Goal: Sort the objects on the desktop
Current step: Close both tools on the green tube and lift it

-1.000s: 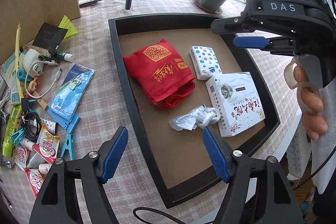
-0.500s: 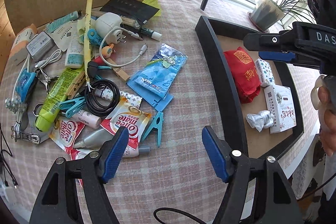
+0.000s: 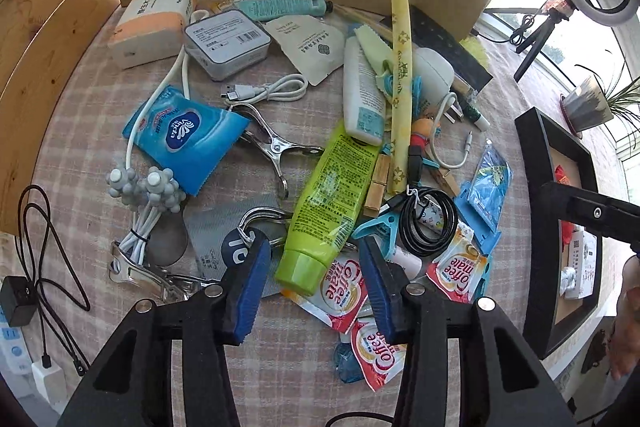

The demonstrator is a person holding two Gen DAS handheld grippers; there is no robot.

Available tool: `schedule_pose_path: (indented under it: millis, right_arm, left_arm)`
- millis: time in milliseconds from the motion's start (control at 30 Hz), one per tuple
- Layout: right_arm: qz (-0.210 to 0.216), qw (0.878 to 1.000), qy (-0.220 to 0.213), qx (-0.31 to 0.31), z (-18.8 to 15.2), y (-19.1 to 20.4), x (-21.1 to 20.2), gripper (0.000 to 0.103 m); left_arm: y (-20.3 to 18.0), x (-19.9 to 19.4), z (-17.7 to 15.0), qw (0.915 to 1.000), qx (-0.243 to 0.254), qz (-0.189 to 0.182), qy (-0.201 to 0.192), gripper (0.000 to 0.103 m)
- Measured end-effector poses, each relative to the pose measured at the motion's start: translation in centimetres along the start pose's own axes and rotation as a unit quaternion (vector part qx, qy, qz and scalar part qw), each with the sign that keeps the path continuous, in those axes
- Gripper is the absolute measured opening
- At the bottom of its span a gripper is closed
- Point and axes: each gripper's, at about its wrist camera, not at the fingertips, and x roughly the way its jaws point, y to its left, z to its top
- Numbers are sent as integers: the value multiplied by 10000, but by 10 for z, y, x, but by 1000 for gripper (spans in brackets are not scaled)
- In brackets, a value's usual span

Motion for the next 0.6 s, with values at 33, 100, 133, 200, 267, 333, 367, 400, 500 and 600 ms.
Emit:
schedule_pose_path:
  millis: [33, 100, 133, 200, 267, 333, 367, 400, 500, 600]
  right_arm:
    - [36, 9999, 92, 42, 3, 5, 11, 37]
    - [97, 9996, 252, 76, 10, 15, 31, 35]
    - [139, 9993, 324, 91, 14, 20, 40, 33]
    - [178, 9987, 462, 134, 20, 27, 57, 30]
    - [238, 9979, 577, 196, 25, 33, 71, 29]
    - [256, 9971, 679, 216, 28, 37, 83, 28]
    - [239, 9968, 725, 235, 29, 38, 88, 28]
    - [211, 9964, 777, 263, 29, 37, 93, 28]
    - [97, 9955, 876, 345, 29, 33, 102, 28]
    - [-47, 9954, 910, 307, 26, 29, 104, 28]
  left_arm:
    - [4, 4, 1, 10000, -6, -48, 54, 37]
    - [9, 10, 3, 9998, 14, -130, 148, 33]
    - [10, 13, 3, 9997, 39, -158, 184, 33]
    - [11, 18, 4, 9994, 102, -251, 229, 33]
    - [10, 22, 5, 9990, 135, -354, 253, 33]
    - [8, 24, 7, 9987, 174, -411, 251, 30]
    - [7, 25, 8, 9986, 188, -431, 248, 30]
    - [6, 26, 9, 9984, 202, -465, 246, 30]
    - [5, 30, 11, 9978, 214, -552, 283, 30]
    - [4, 33, 11, 9972, 229, -635, 322, 30]
